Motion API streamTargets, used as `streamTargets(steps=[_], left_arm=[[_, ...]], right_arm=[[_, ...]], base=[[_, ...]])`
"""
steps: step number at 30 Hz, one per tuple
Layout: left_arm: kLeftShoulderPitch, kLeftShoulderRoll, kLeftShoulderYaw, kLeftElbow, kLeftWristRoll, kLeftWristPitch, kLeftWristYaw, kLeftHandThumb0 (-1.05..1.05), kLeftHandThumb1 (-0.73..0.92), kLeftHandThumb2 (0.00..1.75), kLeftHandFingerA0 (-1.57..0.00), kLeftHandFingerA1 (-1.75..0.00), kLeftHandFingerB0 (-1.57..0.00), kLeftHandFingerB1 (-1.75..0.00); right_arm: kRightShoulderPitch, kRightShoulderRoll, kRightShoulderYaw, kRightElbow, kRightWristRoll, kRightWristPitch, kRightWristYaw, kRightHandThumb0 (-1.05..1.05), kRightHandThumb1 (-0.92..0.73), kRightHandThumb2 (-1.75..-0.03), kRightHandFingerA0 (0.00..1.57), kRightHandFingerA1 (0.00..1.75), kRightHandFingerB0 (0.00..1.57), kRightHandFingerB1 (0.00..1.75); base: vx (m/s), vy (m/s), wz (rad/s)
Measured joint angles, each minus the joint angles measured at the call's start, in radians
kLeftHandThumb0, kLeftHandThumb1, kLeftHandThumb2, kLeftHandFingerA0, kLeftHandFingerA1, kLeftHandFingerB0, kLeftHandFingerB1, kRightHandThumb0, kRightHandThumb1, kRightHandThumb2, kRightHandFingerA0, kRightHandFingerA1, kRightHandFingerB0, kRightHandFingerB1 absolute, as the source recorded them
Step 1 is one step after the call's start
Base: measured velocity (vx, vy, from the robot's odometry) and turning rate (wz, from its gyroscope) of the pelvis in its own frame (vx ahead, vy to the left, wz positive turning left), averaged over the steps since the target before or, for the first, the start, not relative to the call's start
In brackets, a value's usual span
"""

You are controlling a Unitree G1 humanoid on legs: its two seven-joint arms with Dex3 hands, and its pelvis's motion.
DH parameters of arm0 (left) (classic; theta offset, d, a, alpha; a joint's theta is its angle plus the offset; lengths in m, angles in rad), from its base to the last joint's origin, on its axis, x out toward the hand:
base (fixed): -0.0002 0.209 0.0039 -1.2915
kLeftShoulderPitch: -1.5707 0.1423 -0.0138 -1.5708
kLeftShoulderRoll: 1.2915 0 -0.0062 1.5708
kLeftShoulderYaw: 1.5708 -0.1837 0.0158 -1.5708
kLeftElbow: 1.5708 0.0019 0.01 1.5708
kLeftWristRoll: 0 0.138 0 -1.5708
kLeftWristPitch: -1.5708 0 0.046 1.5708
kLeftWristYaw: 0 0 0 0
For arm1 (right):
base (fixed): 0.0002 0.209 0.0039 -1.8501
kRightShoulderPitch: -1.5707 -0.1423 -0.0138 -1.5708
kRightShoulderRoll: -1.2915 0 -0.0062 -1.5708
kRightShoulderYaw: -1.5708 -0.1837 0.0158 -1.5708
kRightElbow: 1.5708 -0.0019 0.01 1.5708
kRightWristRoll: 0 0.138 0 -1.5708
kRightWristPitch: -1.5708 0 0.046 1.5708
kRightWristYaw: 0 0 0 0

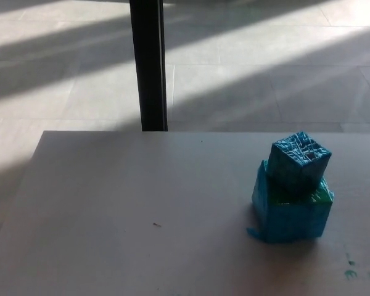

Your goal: The robot uses its right hand to pick up the small cube kept on the middle on the desk and place it on the bigger cube kept next to it

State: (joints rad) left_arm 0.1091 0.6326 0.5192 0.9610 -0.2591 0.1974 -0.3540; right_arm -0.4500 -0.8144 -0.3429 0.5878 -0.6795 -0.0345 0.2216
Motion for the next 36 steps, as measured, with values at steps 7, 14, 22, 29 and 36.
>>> streamTargets(steps=[7,14,22,29,36], left_arm=[[0.001,-0.002,0.0,-0.003,0.0,0.0,0.0,-0.9,0.91,0.72,-0.23,-0.46,-0.32,-0.38],[0.002,-0.005,0.0,-0.006,0.0,0.0,0.0,-0.83,0.72,1.15,-0.21,-0.54,-0.25,-0.5],[0.004,-0.006,0.0,-0.006,0.0,0.0,0.0,-0.88,0.92,0.71,-0.22,-0.46,-0.32,-0.38],[0.005,-0.006,0.0,-0.007,0.0,0.0,0.0,-0.87,0.92,0.72,-0.25,-0.46,-0.34,-0.39],[0.006,-0.006,0.0,-0.005,0.0,0.0,0.0,-0.89,0.92,0.72,-0.22,-0.46,-0.31,-0.39]], right_arm=[[0.101,0.14,-0.191,0.026,0.086,0.018,-0.069,-0.56,-0.79,-0.54,0.03,1.1,0.26,0.71],[0.173,0.271,-0.346,0.08,0.169,0.022,-0.152,-0.5,-0.77,-0.56,0.12,1.14,0.3,0.66],[0.18,0.367,-0.502,0.143,0.263,0.035,-0.224,-0.51,-0.56,-0.9,0.28,0.82,0.32,0.65],[0.173,0.426,-0.602,0.197,0.349,0.039,-0.241,-0.5,-0.68,-0.64,0.79,1.39,0.28,0.63],[0.174,0.513,-0.67,0.24,0.448,0.046,-0.234,-0.47,-0.78,-0.59,0.27,1.17,0.3,0.73]], base=[[0.0,0.0,0.0],[0.0,0.0,0.0],[0.0,0.0,0.0],[0.0,0.0,0.0],[0.0,0.0,0.0]])
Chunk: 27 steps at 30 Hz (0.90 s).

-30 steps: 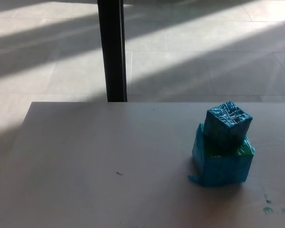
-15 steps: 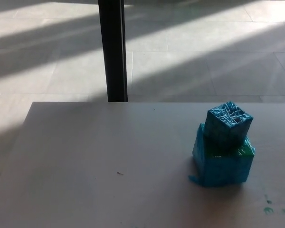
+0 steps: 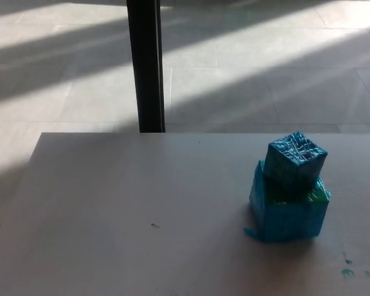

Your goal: The robot uses its right hand to pick up the small cube kept on the middle on the desk and place it on the bigger cube kept next to it

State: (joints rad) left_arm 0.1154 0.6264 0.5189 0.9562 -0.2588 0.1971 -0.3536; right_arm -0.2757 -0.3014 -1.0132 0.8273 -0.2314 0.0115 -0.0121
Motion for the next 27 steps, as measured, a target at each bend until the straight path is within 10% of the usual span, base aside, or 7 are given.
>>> streamTargets(steps=[3,10,15,16,22,23,27], left_arm=[[0.002,0.0,0.0,-0.001,0.0,0.0,0.0,-0.88,0.92,0.72,-0.25,-0.46,-0.32,-0.38],[0.016,-0.004,0.002,0.003,-0.001,-0.002,0.0,-0.92,0.79,1.19,-0.24,-0.55,-0.26,-0.49],[0.024,-0.005,0.003,0.008,-0.001,-0.003,0.001,-0.89,0.76,1.18,-0.2,-0.54,-0.31,-0.52],[0.026,-0.006,0.003,0.008,-0.001,-0.003,0.002,-0.88,0.92,0.71,-0.22,-0.47,-0.33,-0.39],[0.036,-0.007,0.004,0.002,-0.002,-0.005,0.002,-0.88,0.77,1.18,-0.23,-0.55,-0.3,-0.52],[0.035,-0.007,0.004,0.001,-0.002,-0.005,0.002,-0.86,0.76,1.18,-0.34,-0.6,-0.22,-0.48],[0.04,-0.007,0.007,-0.005,-0.003,-0.008,0.002,-0.88,0.92,0.71,-0.27,-0.45,-0.34,-0.39]], right_arm=[[0.001,0.037,-0.016,0.0,0.041,0.007,0.01,-0.57,-0.62,-0.96,0.45,0.94,0.29,0.68],[0.025,0.102,-0.026,-0.033,0.131,0.033,0.014,-0.46,-0.77,-0.62,0.43,1.1,0.37,0.57],[0.051,0.115,-0.021,-0.06,0.201,0.063,0.01,-0.46,-0.76,-0.63,0.5,1.09,0.39,0.56],[0.056,0.117,-0.017,-0.061,0.214,0.069,0.009,-0.47,-0.77,-0.63,0.52,1.07,0.4,0.55],[0.095,0.129,0.036,-0.087,0.291,0.098,0.005,-0.48,-0.78,-0.63,0.54,1.16,0.41,0.59],[0.099,0.13,0.045,-0.091,0.302,0.101,0.004,-0.47,-0.64,-1.01,0.7,0.99,0.42,0.66],[0.12,0.136,0.088,-0.118,0.345,0.116,-0.01,-0.48,-0.76,-0.62,0.61,1.17,0.44,0.58]], base=[[0.0,0.0,0.0],[0.0,0.0,0.0],[0.0,0.0,0.0],[0.0,0.0,0.0],[0.0,0.0,0.0],[0.0,0.0,0.0],[0.0,0.0,0.0]])
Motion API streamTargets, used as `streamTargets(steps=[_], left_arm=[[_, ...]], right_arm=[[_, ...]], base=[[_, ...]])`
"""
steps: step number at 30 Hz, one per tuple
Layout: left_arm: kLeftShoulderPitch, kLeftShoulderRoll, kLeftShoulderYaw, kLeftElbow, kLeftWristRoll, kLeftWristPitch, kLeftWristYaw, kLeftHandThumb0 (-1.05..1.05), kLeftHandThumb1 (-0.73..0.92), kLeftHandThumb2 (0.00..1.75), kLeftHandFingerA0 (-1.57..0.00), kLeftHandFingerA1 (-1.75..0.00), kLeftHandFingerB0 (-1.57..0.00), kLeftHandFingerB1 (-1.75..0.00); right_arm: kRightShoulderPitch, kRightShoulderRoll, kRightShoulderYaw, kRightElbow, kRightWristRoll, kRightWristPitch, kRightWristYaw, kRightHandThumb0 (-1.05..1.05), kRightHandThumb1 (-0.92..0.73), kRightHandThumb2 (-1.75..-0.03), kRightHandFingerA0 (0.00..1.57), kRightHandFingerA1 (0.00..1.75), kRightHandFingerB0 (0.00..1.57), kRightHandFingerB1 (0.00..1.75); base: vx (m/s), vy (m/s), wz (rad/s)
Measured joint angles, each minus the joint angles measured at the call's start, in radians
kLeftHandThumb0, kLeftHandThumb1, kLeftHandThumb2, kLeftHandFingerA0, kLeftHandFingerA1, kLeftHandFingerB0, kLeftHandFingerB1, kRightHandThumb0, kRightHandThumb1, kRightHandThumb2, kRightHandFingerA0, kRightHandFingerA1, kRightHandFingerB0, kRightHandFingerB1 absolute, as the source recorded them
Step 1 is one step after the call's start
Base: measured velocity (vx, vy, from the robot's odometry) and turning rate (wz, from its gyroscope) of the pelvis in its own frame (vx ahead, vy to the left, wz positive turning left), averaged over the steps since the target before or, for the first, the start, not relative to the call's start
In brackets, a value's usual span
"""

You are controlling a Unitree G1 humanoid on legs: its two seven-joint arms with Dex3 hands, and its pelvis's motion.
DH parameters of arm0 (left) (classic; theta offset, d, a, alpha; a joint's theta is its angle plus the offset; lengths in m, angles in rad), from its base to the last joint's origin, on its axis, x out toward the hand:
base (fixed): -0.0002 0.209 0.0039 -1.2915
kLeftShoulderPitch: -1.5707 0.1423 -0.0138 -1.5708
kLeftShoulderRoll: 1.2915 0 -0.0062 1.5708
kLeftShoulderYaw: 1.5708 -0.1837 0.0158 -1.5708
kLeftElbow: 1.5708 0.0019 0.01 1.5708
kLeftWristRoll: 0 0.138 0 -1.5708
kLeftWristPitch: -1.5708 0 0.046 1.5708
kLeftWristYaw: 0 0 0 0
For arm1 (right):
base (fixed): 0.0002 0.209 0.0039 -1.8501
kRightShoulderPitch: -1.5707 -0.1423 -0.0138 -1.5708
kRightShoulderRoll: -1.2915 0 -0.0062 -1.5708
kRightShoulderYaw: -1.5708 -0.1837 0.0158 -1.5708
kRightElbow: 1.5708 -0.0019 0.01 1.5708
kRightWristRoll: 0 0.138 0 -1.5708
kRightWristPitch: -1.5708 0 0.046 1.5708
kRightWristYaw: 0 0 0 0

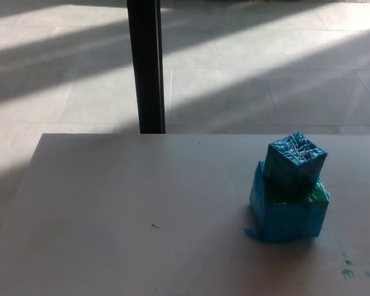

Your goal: The robot uses its right hand to pick up the small cube kept on the middle on the desk and place it on the bigger cube kept next to it

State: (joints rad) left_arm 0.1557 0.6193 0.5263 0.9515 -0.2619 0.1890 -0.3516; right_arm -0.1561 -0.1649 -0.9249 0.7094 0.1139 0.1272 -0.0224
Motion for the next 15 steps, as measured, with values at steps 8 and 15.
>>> streamTargets(steps=[8,15], left_arm=[[-0.011,0.001,-0.02,0.005,0.005,-0.002,0.001,-0.87,0.77,1.18,-0.29,-0.58,-0.24,-0.48],[-0.023,0.001,-0.022,-0.008,0.005,-0.001,0.002,-0.88,0.92,0.72,-0.19,-0.48,-0.33,-0.4]], right_arm=[[0.028,0.0,0.052,-0.037,0.069,0.015,-0.022,-0.45,-0.62,-1.0,0.71,0.98,0.47,0.68],[0.028,-0.007,0.071,-0.01,0.117,0.014,-0.036,-0.44,-0.59,-0.99,0.72,0.95,0.46,0.64]], base=[[0.0,0.0,0.0],[0.0,0.0,0.0]])
